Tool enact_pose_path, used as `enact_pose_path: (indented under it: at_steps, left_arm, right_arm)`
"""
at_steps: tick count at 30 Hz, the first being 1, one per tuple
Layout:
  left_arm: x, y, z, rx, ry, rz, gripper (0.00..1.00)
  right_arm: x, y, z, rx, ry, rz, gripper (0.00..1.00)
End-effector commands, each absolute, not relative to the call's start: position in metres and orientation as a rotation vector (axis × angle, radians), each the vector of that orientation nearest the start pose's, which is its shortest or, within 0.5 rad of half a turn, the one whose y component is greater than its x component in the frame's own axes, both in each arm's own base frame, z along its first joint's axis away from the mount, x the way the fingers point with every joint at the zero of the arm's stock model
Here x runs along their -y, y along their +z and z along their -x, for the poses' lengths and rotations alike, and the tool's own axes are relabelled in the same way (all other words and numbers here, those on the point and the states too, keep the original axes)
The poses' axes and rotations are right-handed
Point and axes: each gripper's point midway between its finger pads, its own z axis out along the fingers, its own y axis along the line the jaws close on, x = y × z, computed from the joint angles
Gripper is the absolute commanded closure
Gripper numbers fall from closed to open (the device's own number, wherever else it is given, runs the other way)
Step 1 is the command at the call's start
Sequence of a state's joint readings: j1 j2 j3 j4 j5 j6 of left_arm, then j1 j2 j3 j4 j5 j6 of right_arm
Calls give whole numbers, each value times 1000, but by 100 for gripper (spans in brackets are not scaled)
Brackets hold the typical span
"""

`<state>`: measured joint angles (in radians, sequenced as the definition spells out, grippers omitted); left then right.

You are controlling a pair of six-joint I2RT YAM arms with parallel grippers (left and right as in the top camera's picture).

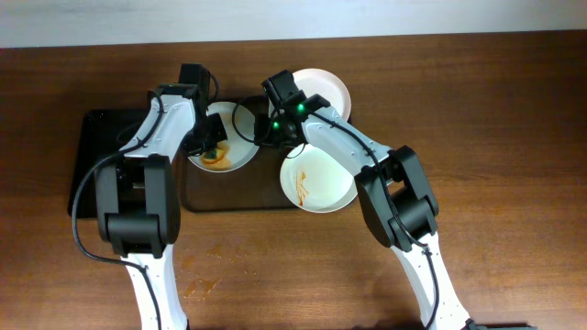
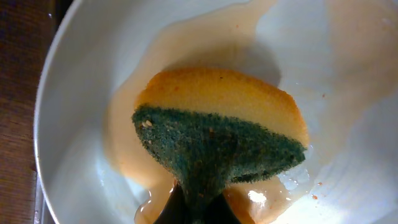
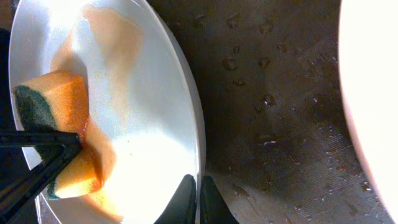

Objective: Clean dirty plates on tray and stack at the side
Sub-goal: 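Lift the left arm away and carry the plate right with the right gripper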

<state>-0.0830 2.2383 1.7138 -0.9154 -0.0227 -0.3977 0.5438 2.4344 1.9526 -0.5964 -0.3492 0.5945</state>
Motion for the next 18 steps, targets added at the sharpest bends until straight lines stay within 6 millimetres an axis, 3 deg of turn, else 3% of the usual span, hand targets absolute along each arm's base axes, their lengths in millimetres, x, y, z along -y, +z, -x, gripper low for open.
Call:
enact_pose_path:
  at_steps: [1, 5, 9, 11, 13, 15, 18]
  left_arm:
    - [9, -6, -461, -2971, 97, 559, 100]
    - [28, 43, -491, -2930, -116, 433, 99]
    - [20, 104, -512, -2848, -129, 384, 99]
    - [19, 122, -512, -2840, -124, 346, 100]
    - [19, 128, -508, -2852, -122, 343, 100]
    - [18, 127, -505, -2863, -119, 346, 100]
    - [14, 126, -505, -2866, -95, 342, 100]
  right_arm:
    - [-350, 11, -456, -2836, 788, 76, 96]
    - [-349, 11, -456, -2837, 787, 75, 96]
    - [-349, 11, -457, -2832, 789, 75, 96]
    - [-350, 12, -459, -2821, 795, 77, 91]
    - [-352, 14, -461, -2808, 801, 81, 71]
    - [-354, 15, -464, -2791, 800, 85, 63]
    - [-354, 15, -469, -2767, 766, 82, 64]
